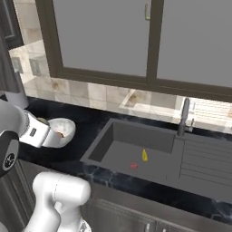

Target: Pick the mushrooms from the cabinet and place them in one bowl. Pick the lemon wedge from the sink and place it in the other bowl.

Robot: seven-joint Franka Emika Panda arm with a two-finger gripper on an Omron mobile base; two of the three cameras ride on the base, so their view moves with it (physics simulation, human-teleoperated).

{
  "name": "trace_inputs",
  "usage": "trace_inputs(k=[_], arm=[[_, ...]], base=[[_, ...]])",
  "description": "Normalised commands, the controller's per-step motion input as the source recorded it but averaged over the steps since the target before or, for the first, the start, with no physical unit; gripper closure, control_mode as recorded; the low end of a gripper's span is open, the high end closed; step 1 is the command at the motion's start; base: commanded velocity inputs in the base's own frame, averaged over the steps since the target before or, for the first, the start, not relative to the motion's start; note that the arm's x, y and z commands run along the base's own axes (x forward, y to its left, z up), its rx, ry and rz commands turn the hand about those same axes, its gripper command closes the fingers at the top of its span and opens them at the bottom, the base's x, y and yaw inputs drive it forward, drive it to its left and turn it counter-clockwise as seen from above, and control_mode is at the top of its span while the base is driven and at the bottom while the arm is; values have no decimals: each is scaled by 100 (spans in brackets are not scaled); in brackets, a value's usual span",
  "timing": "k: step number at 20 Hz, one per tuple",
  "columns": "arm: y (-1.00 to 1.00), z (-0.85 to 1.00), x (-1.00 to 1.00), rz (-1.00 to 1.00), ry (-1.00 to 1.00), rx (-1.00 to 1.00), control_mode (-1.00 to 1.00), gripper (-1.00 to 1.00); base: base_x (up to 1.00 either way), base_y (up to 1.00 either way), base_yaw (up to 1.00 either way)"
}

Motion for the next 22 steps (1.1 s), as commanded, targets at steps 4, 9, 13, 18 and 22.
trace_inputs(k=[4, 9, 13, 18, 22], arm=[[0, 0, 0, 0, 0, 0, 100, 100], [0, 0, 0, 0, 0, 0, 100, 100], [0, 0, 0, 0, 0, 0, 100, 100], [0, 0, 0, 0, 0, 0, 100, 100], [0, 0, 0, 0, 0, 0, 100, 100]], base=[[43, -2, 4], [63, -16, -1], [60, -11, 0], [45, -5, 0], [30, 0, 0]])
